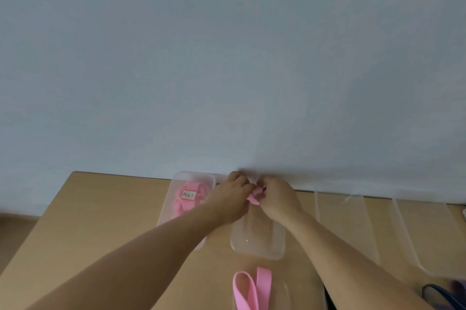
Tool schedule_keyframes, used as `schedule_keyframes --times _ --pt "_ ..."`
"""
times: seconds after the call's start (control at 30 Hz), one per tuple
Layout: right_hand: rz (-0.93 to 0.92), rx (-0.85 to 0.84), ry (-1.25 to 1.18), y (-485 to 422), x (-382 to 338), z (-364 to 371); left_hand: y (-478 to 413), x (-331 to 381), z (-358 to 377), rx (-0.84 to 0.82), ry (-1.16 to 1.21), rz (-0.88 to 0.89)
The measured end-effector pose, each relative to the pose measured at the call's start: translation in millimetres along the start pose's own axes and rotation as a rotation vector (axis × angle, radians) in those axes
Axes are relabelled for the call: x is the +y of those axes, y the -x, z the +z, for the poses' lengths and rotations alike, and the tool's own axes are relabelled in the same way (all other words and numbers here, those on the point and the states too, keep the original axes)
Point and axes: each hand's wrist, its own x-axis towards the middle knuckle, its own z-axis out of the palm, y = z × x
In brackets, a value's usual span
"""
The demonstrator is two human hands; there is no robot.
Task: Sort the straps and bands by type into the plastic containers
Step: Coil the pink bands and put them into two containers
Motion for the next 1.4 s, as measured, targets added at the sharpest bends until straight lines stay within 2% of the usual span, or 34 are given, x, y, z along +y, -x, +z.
schedule_keyframes --times 0.07,0.23,0.57,0.73,0.93,1.07,1.23,1.4 --pt "-0.024 0.003 0.093 -1 0 3 -1 1 2 -0.014 -0.090 0.010" --pt "-0.096 0.034 0.308 2 -1 8 -2 0 5 0.112 -0.294 0.142" --pt "-0.228 0.115 0.657 2 -2 2 -4 -4 14 0.266 -0.427 0.276" --pt "-0.216 0.124 0.670 5 10 3 -5 -4 14 0.209 -0.417 0.339" --pt "-0.281 0.239 0.618 7 32 9 -4 -5 15 0.068 -0.419 0.336" --pt "-0.293 0.248 0.581 9 42 11 -5 -2 15 0.041 -0.426 0.345" --pt "-0.291 0.266 0.521 8 36 7 -1 -1 13 0.097 -0.366 0.302" --pt "-0.270 0.253 0.505 17 33 -1 5 2 5 0.026 -0.358 0.258"
